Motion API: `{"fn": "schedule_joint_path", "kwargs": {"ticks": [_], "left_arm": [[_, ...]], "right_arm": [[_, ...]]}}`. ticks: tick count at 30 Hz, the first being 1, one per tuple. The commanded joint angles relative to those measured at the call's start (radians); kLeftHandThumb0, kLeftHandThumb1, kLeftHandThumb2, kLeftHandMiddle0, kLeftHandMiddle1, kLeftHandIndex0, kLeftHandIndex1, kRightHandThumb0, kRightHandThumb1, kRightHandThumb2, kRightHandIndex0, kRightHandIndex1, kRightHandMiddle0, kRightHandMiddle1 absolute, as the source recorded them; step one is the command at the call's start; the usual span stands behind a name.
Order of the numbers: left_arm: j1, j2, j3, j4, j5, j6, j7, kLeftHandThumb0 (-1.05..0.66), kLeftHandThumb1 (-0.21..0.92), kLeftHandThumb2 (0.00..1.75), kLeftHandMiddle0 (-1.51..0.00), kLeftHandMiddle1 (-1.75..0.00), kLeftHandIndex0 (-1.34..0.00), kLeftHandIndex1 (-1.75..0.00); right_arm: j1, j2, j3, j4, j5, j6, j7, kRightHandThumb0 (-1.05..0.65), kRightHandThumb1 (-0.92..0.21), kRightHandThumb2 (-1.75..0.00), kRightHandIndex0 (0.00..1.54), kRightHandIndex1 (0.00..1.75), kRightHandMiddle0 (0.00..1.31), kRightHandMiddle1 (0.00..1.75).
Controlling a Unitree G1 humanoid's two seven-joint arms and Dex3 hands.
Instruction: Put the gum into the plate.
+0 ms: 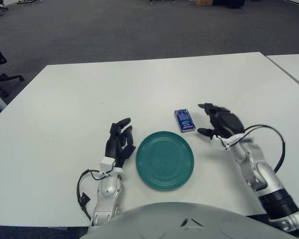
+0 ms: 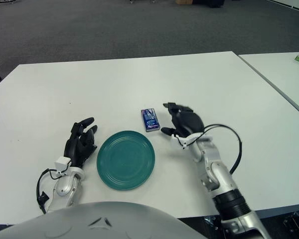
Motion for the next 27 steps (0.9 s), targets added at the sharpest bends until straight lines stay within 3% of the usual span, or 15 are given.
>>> {"fn": "schedule_joint_path", "kwargs": {"ticks": [1, 5, 13, 27], "left_arm": [[-0.016, -0.015, 0.001, 0.015, -0.008, -0.027, -0.005, -0.70, 0.92, 0.68, -0.40, -0.50, -0.25, -1.00], [-0.020, -0.017, -0.001, 0.028, -0.006, -0.052, -0.003, -0.72, 0.92, 0.69, -0.40, -0.49, -0.24, -0.99], [-0.029, -0.014, -0.003, 0.048, -0.005, -0.071, -0.009, -0.74, 0.92, 0.71, -0.39, -0.47, -0.20, -0.97], [-0.059, -0.006, 0.012, 0.112, -0.031, -0.106, -0.040, -0.74, 0.92, 0.70, -0.36, -0.40, -0.12, -0.96]], "right_arm": [[-0.041, -0.020, 0.033, -0.070, -0.037, 0.017, 0.126, -0.96, -0.92, -0.51, 0.11, 0.01, 0.00, 0.37], [-0.067, -0.046, 0.044, -0.098, -0.047, 0.009, 0.227, -0.96, -0.92, -0.55, 0.07, 0.01, 0.00, 0.25], [-0.128, -0.099, 0.057, -0.065, -0.032, -0.070, 0.315, -0.98, -0.92, -0.61, 0.04, 0.00, 0.00, 0.05], [-0.251, -0.192, 0.024, -0.045, 0.063, -0.184, 0.446, -1.04, -0.92, -0.62, 0.00, 0.00, 0.00, 0.00]]}}
